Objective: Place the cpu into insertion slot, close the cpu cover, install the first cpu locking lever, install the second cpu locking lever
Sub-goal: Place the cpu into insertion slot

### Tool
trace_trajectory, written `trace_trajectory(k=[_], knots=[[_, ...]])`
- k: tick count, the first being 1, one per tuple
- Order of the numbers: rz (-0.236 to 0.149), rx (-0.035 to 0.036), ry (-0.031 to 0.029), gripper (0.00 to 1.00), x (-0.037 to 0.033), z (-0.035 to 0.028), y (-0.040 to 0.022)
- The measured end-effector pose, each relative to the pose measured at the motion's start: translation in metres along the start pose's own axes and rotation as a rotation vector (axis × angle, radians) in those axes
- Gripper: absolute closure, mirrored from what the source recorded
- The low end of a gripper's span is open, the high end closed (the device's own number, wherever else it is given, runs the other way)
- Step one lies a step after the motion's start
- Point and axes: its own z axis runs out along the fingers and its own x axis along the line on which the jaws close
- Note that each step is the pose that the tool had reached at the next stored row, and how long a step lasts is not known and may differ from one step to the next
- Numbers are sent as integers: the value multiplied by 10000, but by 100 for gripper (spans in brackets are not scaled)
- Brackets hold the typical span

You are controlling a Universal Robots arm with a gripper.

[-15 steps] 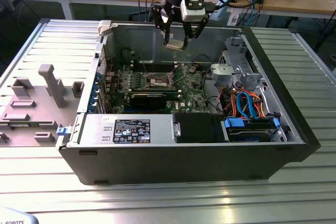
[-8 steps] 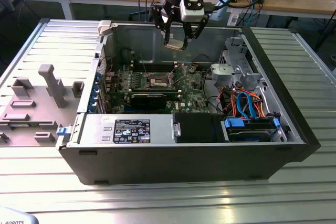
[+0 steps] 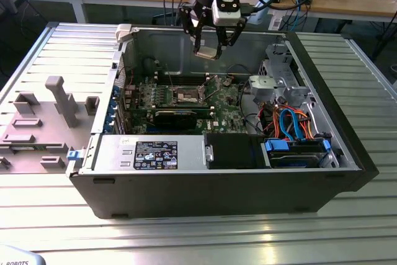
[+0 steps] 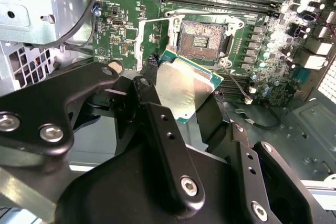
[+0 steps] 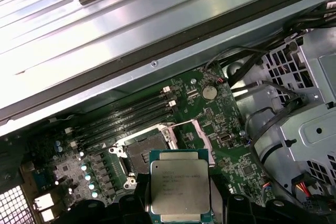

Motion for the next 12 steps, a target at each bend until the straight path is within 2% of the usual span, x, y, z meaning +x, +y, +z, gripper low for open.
trace_trajectory(k=[12], knots=[[196, -4, -2, 46, 0, 2, 0]])
